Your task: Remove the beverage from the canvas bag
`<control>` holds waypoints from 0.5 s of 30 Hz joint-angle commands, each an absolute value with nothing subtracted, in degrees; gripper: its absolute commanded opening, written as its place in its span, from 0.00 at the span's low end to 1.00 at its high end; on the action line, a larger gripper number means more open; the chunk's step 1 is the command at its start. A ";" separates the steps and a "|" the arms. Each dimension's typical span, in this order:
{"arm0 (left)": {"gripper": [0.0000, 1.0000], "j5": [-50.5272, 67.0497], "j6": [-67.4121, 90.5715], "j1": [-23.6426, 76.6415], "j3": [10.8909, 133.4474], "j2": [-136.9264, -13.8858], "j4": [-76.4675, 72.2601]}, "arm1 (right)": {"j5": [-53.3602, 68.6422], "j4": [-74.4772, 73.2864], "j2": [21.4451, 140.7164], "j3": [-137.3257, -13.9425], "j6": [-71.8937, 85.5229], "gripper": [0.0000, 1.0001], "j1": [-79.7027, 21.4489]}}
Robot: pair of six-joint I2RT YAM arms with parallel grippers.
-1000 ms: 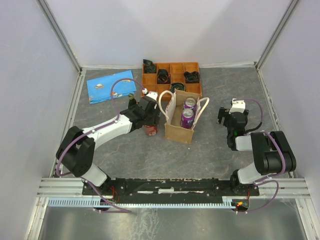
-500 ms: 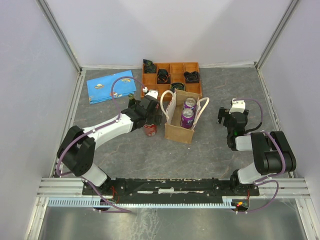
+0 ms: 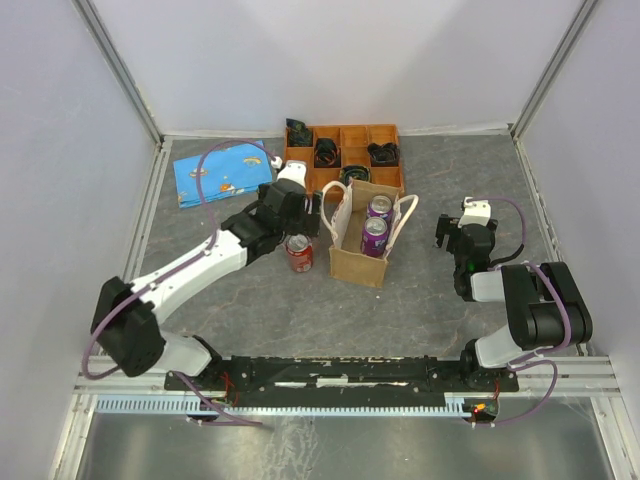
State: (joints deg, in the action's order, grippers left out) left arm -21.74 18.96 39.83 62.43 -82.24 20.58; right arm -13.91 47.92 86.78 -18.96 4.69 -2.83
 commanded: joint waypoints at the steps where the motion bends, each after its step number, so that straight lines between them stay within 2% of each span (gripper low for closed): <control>1: 0.99 -27.87 18.44 41.93 67.67 -74.99 21.25 | -13.36 49.58 86.12 -20.57 4.87 0.99 -2.64; 8: 0.99 -31.78 11.43 47.38 76.44 -72.92 21.62 | -13.36 49.64 86.13 -20.56 4.87 0.99 -2.59; 15: 0.97 -28.27 5.50 53.18 86.70 -84.98 21.61 | -13.36 49.62 86.08 -20.57 4.80 0.99 -2.59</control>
